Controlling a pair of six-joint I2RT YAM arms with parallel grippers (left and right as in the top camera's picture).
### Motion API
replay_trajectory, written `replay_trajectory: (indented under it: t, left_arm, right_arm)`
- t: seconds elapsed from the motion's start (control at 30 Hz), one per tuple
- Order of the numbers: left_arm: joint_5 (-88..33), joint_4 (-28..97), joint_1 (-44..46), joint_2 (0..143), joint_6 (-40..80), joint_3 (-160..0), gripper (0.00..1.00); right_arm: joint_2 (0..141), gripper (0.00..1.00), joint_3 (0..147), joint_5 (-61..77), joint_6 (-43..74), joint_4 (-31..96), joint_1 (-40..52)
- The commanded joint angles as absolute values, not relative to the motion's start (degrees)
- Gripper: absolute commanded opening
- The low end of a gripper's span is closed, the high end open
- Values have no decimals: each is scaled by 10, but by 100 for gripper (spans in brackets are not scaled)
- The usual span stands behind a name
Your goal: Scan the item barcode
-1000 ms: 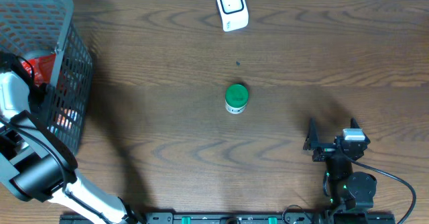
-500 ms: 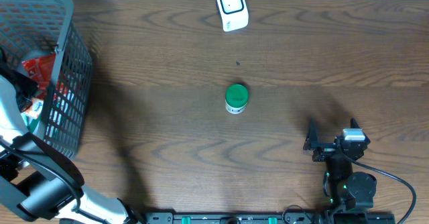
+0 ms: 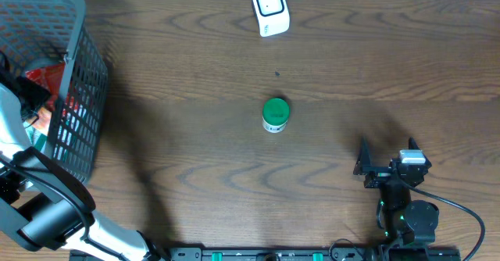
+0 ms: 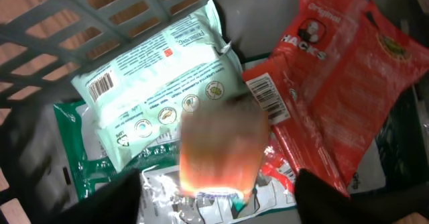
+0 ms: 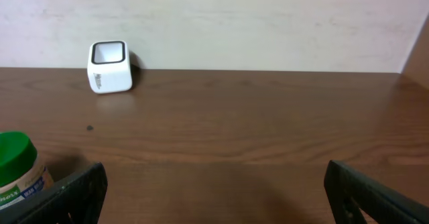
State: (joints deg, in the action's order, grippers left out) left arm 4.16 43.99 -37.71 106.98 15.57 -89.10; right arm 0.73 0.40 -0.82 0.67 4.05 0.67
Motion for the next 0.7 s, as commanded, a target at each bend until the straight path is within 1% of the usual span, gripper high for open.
replay_trajectory:
  t: [0.0, 0.1, 0.13, 0.2, 0.43, 0.67]
  left_arm:
    - [10, 437, -375, 1077, 148, -896, 83]
    - [-26, 439, -375, 1077, 148, -901, 83]
    - [-33, 442, -375, 1077, 148, -902, 81]
    - [-34, 449, -375, 1077, 148, -902, 73]
    - [-12, 458, -368, 1077, 135, -899, 55]
    - [71, 455, -344, 1084, 138, -876, 56]
  right_arm:
    - [6, 99, 3, -5, 12, 43, 7]
    - [6, 99, 3, -5, 12, 43, 7]
    - [6, 99, 3, -5, 12, 43, 7]
    - [6, 99, 3, -5, 12, 43, 7]
    - [6, 99, 3, -5, 12, 43, 7]
    - [6, 99, 3, -5, 12, 43, 7]
